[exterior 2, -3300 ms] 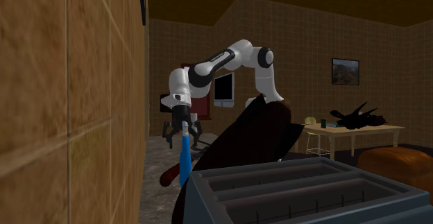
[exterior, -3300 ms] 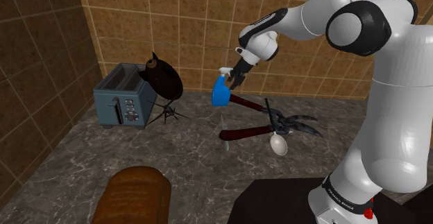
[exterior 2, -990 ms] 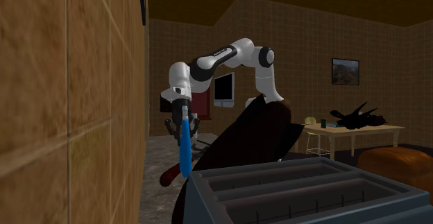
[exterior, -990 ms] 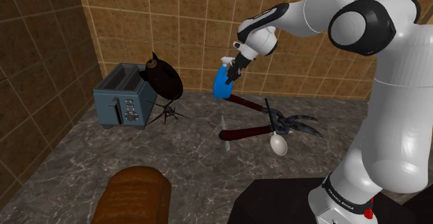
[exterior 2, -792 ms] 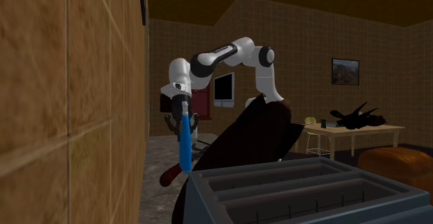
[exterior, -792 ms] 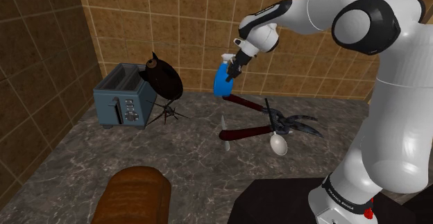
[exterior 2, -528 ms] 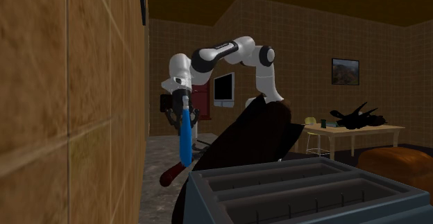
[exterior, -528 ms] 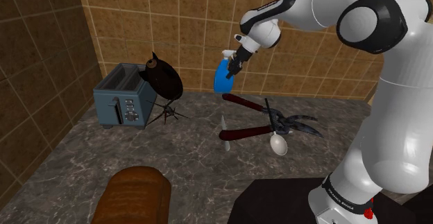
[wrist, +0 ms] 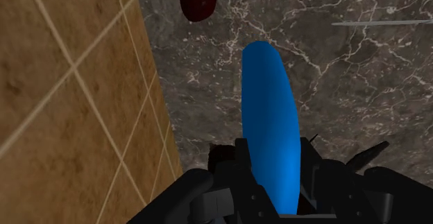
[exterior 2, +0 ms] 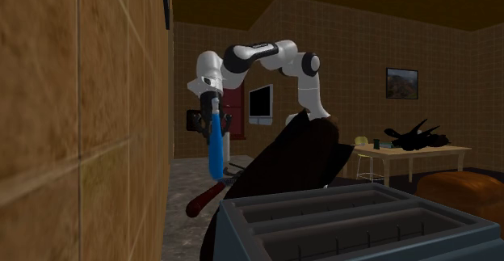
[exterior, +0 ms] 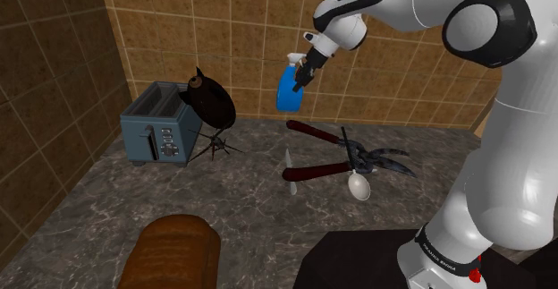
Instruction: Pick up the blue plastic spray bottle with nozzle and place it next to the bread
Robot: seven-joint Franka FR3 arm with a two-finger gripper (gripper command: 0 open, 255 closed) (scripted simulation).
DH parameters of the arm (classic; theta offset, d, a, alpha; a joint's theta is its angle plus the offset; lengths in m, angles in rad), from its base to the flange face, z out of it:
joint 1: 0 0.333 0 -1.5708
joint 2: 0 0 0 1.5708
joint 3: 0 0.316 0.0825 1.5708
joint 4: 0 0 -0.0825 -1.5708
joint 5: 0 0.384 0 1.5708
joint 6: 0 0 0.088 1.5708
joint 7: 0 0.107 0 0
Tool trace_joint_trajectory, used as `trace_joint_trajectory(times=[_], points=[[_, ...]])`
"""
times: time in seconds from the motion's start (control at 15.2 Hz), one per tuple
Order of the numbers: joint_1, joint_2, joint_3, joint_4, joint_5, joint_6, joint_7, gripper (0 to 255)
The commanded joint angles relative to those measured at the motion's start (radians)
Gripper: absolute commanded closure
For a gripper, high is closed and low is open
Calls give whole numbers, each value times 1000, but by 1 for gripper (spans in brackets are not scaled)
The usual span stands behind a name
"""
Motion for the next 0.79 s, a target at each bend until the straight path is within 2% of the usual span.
trace_joint_trajectory(times=[0.0, 0.73], points=[[2, -11, -4, 13, -14, -18, 15, 255], [3, -47, -17, 111, -69, -127, 91, 255]])
